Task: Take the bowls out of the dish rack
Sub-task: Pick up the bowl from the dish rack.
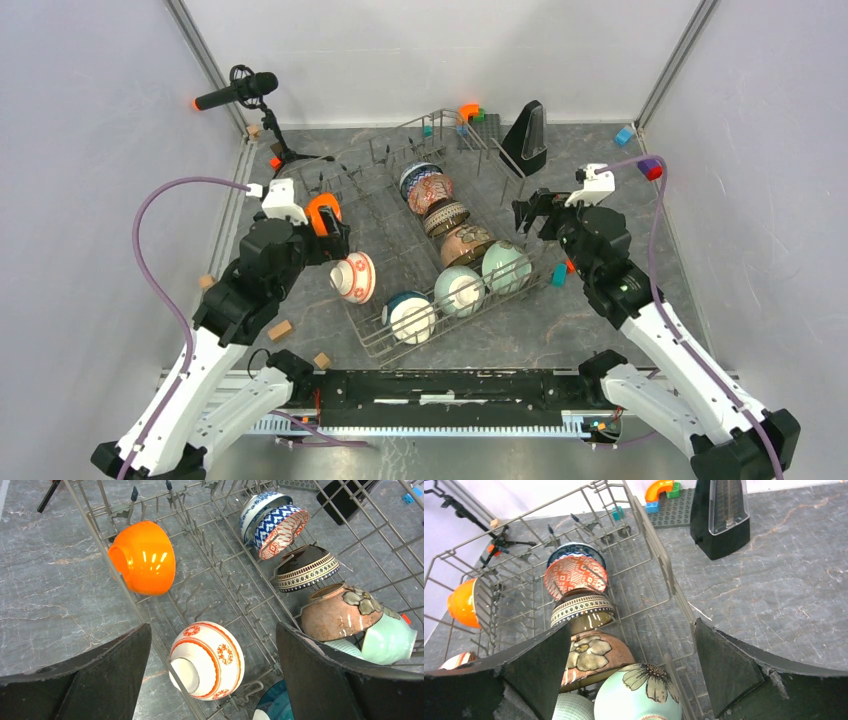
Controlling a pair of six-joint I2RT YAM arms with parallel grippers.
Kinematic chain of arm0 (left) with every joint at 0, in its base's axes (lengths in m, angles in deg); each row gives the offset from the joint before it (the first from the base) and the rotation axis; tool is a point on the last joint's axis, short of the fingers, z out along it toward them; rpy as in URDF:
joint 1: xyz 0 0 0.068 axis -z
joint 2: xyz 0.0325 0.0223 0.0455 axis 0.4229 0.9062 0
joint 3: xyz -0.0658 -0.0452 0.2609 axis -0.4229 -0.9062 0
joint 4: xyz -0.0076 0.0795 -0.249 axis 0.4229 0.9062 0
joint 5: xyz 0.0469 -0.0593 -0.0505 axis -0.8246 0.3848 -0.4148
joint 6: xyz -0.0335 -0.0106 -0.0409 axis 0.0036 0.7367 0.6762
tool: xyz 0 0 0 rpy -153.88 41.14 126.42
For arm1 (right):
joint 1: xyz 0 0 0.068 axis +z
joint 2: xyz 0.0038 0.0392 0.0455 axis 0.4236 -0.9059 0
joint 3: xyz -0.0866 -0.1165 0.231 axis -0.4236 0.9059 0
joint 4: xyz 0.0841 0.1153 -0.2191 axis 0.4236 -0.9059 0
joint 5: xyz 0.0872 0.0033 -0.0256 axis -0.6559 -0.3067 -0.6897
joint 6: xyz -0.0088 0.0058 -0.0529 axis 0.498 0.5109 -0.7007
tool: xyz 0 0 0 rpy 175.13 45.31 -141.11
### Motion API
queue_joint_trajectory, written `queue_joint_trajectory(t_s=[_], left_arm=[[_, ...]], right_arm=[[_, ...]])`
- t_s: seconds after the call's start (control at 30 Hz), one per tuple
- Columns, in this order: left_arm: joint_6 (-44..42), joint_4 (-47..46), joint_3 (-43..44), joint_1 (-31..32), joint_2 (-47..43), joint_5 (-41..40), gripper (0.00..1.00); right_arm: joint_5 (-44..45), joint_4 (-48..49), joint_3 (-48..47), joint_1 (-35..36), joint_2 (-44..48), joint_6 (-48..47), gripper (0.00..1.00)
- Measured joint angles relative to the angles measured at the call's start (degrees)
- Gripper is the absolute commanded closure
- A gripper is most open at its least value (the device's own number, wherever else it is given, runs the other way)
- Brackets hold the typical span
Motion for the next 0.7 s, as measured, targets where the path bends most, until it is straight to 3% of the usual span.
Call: queue_joint_trajectory(t_s=[0.27, 0.57, 0.7], left_arm=[[0.02, -0.09, -0.26, 0.00, -2.29, -0.46, 0.00], [0.04, -0.04, -0.83, 0.00, -2.69, -2.67, 0.00], [0.04, 0.00, -1.11, 0.00, -2.97, -3.39, 0.00]], right_arm=[[-4.11, -0.09, 0.04, 0.00, 2.14, -4.52, 0.04], [0.48, -5.75, -14.03, -0.02, -16.31, -8.90, 0.15], [3.45, -7.41, -20.35, 0.00, -23.78, -10.73, 0.26]])
